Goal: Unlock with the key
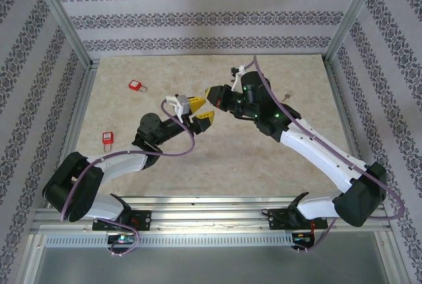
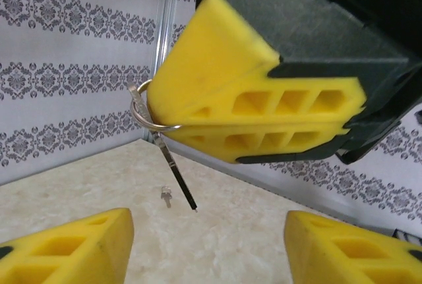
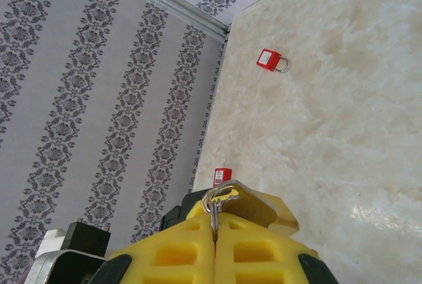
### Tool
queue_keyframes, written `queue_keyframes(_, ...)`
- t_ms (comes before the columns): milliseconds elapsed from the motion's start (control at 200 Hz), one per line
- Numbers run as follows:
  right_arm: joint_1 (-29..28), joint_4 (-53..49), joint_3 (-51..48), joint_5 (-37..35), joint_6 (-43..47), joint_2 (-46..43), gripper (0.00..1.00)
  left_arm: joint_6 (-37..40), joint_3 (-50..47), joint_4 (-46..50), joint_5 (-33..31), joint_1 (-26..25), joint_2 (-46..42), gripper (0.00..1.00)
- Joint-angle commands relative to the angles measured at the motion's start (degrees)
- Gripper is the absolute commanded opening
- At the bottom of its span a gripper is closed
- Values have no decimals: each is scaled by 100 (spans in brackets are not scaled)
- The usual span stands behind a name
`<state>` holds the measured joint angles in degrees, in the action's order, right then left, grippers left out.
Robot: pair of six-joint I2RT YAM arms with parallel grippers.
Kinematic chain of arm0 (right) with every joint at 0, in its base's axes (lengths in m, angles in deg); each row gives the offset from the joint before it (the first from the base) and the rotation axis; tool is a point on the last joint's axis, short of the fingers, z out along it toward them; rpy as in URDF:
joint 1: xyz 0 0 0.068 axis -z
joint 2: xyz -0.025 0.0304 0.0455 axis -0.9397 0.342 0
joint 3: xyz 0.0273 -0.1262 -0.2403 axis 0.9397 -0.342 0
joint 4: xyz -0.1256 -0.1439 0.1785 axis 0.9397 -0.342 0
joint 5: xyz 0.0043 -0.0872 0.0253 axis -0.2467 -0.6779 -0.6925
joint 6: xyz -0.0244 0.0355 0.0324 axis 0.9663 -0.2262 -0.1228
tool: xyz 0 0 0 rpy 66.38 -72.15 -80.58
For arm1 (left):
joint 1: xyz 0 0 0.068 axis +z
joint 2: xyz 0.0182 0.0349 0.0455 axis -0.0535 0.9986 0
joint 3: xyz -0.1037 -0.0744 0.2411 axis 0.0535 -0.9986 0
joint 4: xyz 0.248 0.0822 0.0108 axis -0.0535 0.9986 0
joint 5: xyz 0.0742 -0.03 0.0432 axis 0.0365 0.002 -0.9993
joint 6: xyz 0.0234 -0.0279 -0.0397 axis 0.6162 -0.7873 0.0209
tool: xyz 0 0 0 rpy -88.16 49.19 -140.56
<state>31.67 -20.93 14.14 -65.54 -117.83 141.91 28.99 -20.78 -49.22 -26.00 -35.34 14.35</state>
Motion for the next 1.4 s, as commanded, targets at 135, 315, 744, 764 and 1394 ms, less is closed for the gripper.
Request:
queue_keyframes(135,-127,175,-227,64,-101,-218,0,279,298,-87,86,-51,-27,51)
queue_keyframes(315,-144,280,-376,55,-176,-296,0,287,399,113,167,-53,-14,36)
queue_keyframes(744,-241,447,-533,20,-264,-433,0,262,326,273,36,-51,40,27)
queue_keyframes(764,-245,447,-535,10,-264,-435,0,262,336,302,21,-51,40,27)
queue_keyframes(1394,-316,689,-759,79,-422,-481,0,492,328,356,-160,-51,-152,0)
